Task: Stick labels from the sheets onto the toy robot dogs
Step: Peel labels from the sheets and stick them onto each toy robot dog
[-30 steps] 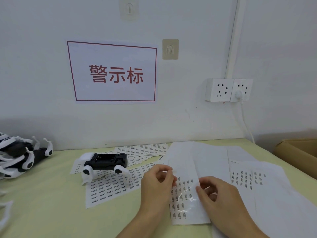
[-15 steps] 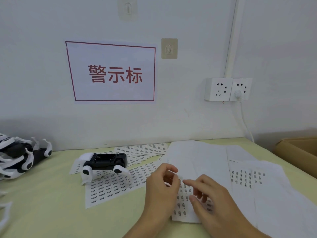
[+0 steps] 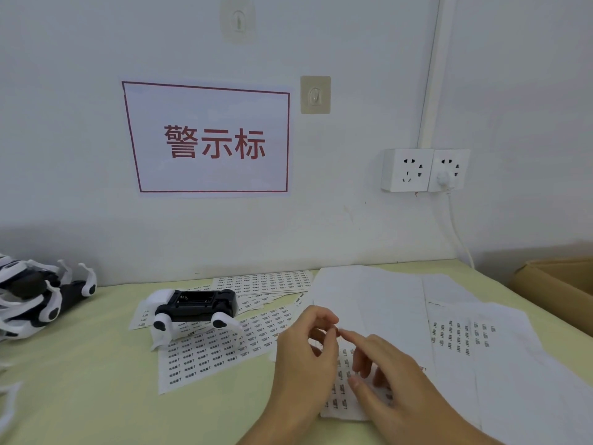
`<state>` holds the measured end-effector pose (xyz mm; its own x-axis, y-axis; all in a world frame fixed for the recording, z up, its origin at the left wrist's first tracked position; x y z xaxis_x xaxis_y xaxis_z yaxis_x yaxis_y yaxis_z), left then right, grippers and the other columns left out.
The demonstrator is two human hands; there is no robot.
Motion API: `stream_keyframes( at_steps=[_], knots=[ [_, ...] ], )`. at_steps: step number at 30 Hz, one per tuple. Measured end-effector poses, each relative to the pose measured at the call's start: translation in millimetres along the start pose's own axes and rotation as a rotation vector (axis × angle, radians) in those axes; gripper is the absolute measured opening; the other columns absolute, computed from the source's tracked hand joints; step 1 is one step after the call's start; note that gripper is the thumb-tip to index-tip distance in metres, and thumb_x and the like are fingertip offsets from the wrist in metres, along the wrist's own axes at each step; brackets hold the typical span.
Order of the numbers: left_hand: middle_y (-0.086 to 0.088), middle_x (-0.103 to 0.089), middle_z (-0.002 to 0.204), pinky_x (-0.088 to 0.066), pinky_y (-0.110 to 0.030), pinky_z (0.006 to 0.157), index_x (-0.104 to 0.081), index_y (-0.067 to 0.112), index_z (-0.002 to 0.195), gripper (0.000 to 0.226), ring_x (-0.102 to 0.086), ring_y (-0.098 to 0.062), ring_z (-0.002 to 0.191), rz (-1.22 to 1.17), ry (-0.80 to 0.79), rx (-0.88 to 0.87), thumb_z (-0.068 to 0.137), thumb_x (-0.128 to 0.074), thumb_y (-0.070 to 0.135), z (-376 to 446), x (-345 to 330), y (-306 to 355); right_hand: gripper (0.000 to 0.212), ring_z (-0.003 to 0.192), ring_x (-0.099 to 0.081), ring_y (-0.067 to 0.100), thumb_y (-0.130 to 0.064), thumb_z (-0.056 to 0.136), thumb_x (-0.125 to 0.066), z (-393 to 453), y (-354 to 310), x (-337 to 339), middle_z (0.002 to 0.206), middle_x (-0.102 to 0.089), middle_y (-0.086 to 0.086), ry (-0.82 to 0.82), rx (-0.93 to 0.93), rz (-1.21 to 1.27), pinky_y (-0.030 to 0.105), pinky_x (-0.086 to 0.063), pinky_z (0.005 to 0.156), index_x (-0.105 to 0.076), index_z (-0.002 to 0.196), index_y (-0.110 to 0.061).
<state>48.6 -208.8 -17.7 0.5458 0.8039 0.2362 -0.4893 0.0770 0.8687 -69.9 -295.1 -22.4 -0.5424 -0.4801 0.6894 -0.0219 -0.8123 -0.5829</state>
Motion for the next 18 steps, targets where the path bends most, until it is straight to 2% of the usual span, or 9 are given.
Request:
stream_keyframes(
  at_steps=[2,4,7,10,16,18],
  knots=[
    [0.021,-0.065,0.093,-0.048,-0.017,0.066,-0.064,0.031,0.096,0.029,-0.062,-0.005,0.086,0.019,-0.045,0.005,0.094,-0.057,0.004,-0.1,-1.1,0.6,0.055,0.088,-0.057,0.015,-0.020,0.083,-0.062,-0.6,0.1,4.0,0.095,-0.058,-0.012,0.046,-0.038,0.124,0.019,-0.045,0.069,-0.054,0.126,-0.053],
    [0.024,-0.063,0.096,-0.048,-0.017,0.067,-0.065,0.033,0.099,0.031,-0.060,-0.004,0.088,0.041,-0.105,0.000,0.094,-0.056,0.004,-0.4,-2.8,1.9,0.052,0.082,-0.058,0.014,-0.017,0.078,-0.060,0.4,1.4,6.6,0.092,-0.060,-0.006,0.047,-0.087,0.272,0.023,-0.045,0.067,-0.058,0.118,-0.050],
    [0.019,-0.066,0.093,-0.046,-0.017,0.063,-0.067,0.028,0.093,0.030,-0.061,-0.005,0.085,0.037,-0.157,-0.011,0.093,-0.054,0.000,-1.0,-4.6,2.7,0.048,0.079,-0.056,0.013,-0.014,0.076,-0.058,2.4,3.6,10.0,0.088,-0.061,-0.001,0.029,-0.136,0.427,0.029,-0.042,0.066,-0.061,0.112,-0.045],
    [0.017,-0.067,0.090,-0.046,-0.018,0.062,-0.066,0.027,0.090,0.028,-0.062,-0.004,0.083,0.012,-0.161,0.017,0.093,-0.055,0.002,-0.7,-4.8,1.5,0.047,0.079,-0.057,0.014,-0.012,0.075,-0.058,3.6,5.2,10.4,0.085,-0.062,-0.001,0.025,-0.156,0.475,0.034,-0.041,0.068,-0.062,0.110,-0.044],
    [0.018,-0.068,0.088,-0.047,-0.017,0.065,-0.066,0.029,0.089,0.021,-0.063,-0.002,0.084,0.001,-0.157,0.036,0.093,-0.061,0.009,-0.5,-5.8,-1.6,0.045,0.079,-0.056,0.014,-0.014,0.075,-0.059,3.6,5.8,9.1,0.085,-0.062,0.000,0.028,-0.177,0.480,0.036,-0.041,0.069,-0.062,0.108,-0.045],
    [0.016,-0.068,0.086,-0.046,-0.017,0.065,-0.066,0.027,0.089,0.017,-0.063,-0.002,0.082,0.001,-0.157,0.039,0.093,-0.062,0.011,-0.7,-6.3,-2.8,0.044,0.078,-0.056,0.013,-0.014,0.075,-0.060,3.0,5.4,9.4,0.085,-0.063,0.001,0.037,-0.192,0.481,0.037,-0.041,0.069,-0.063,0.112,-0.039]
  ],
)
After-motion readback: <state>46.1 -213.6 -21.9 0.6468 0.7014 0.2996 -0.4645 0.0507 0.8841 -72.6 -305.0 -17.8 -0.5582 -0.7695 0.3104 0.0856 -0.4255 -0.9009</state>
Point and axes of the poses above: each hand's wrist, its own z-axis towards the middle knuckle, its own x-axis out of the back of the hand, y = z × x, the point moved 3 cm from there along z, towards the middle knuckle
